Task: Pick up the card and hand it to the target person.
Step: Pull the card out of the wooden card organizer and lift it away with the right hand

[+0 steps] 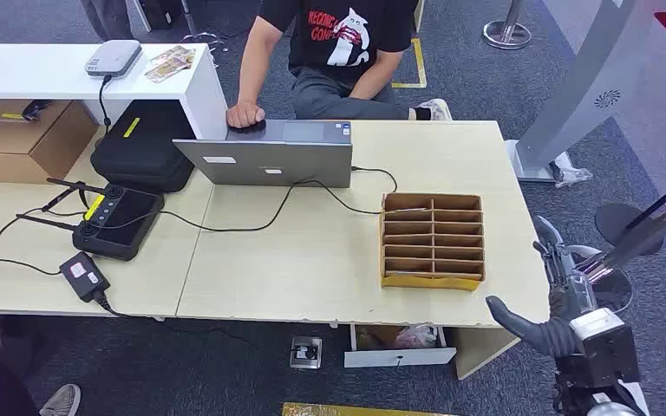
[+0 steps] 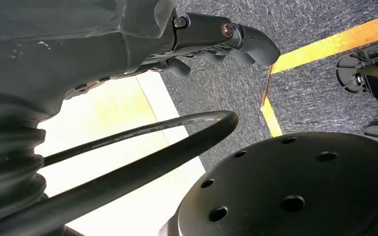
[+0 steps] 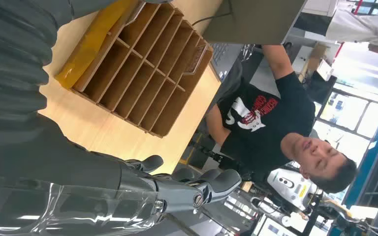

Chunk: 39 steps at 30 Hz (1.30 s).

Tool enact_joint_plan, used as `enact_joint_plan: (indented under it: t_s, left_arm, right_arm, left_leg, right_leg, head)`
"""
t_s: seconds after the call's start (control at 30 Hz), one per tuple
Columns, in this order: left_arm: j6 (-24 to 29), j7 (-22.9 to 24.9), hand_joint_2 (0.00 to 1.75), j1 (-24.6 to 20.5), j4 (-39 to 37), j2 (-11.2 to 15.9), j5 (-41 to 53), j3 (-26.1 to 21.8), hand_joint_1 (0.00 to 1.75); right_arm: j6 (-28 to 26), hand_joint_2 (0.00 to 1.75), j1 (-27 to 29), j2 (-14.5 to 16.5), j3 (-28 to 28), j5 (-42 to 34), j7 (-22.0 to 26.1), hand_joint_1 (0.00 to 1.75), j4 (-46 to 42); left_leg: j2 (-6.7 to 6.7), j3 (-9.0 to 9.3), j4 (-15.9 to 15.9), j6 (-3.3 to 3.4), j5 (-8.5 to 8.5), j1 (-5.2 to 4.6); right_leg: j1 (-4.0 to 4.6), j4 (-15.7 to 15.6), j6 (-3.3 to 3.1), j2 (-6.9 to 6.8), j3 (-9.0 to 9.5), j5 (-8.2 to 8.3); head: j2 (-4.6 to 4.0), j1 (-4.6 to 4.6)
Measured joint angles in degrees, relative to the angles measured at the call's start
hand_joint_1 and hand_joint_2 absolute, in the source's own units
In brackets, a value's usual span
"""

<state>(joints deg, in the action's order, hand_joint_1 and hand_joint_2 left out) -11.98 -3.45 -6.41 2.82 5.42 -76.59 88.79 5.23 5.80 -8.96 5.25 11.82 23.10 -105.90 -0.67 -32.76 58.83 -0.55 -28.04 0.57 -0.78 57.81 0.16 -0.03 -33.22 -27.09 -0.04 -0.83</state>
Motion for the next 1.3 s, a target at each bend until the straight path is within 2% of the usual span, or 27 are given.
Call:
enact_joint_plan:
  t_s: [0.37, 0.43, 0.6, 0.87, 1.07, 1.2, 1.3]
  left_arm:
    - [0.0, 0.0, 1.75, 0.0, 0.1, -0.1, -0.2, 0.0, 0.0]
    - [0.1, 0.0, 1.75, 0.0, 0.1, -0.1, -0.2, 0.0, 0.0]
    - [0.2, 0.3, 1.75, 0.0, 0.3, -0.1, 0.3, 0.0, 0.0]
    - [0.2, 0.6, 1.75, -0.1, 0.3, -0.1, 0.8, 0.0, 0.0]
    - [0.2, 0.4, 1.75, -0.1, 0.3, -0.1, 0.9, 0.0, 0.0]
    - [0.2, 0.1, 1.75, -0.1, 0.3, -0.1, 1.0, 0.0, 0.0]
    - [0.2, 0.0, 1.75, -0.1, 0.3, -0.1, 0.6, 0.0, 0.0]
  right_arm:
    - [-1.1, 1.75, -0.1, 0.0, -0.4, 2.0, 0.6, 0.0, 0.4]
    - [-4.7, 1.75, 0.1, 0.0, -0.5, 7.3, -0.1, 0.0, 0.4]
    - [-16.7, 1.75, 1.4, 0.0, -2.5, 27.5, -4.7, 0.0, 0.1]
    - [-26.7, 1.75, 3.1, -0.1, -6.8, 49.3, -12.8, 0.0, 0.2]
    - [-28.8, 1.75, 3.4, -1.0, -10.9, 65.7, -20.6, 0.0, 1.0]
    - [-28.6, 1.75, 3.3, -1.7, -13.8, 69.9, -23.3, 0.0, 1.9]
    - [-26.2, 1.75, 2.3, -2.6, -16.4, 74.8, -26.8, 0.0, 2.9]
  left_leg:
    - [-0.01, -0.01, 0.0, 0.0, 0.0, 0.0]
    - [-0.01, -0.01, 0.0, 0.0, 0.0, 0.0]
    - [0.0, 0.0, 0.0, 0.0, 0.0, 0.0]
    - [0.0, 0.01, 0.0, 0.0, 0.0, 0.01]
    - [0.0, 0.0, 0.0, 0.0, 0.0, 0.0]
    - [0.0, 0.0, 0.0, 0.0, 0.0, 0.0]
    - [0.02, -0.02, 0.0, 0.0, 0.0, 0.0]
  right_leg:
    - [0.0, 0.0, 0.0, -0.01, 0.0, 0.0]
    - [0.0, 0.0, 0.0, -0.01, 0.0, 0.0]
    - [0.0, 0.0, 0.0, 0.0, 0.0, 0.0]
    - [0.01, 0.0, 0.0, 0.01, 0.0, 0.0]
    - [0.0, 0.0, 0.0, 0.01, 0.0, 0.0]
    - [0.0, 0.0, 0.0, 0.01, 0.0, 0.0]
    - [0.0, 0.0, -0.01, 0.02, 0.0, 0.0]
  head:
    - [0.0, 0.0]
    - [0.0, 0.0]
    - [0.0, 0.0]
    - [0.0, 0.0]
    - [0.0, 0.0]
    - [0.0, 0.0]
    - [0.0, 0.01]
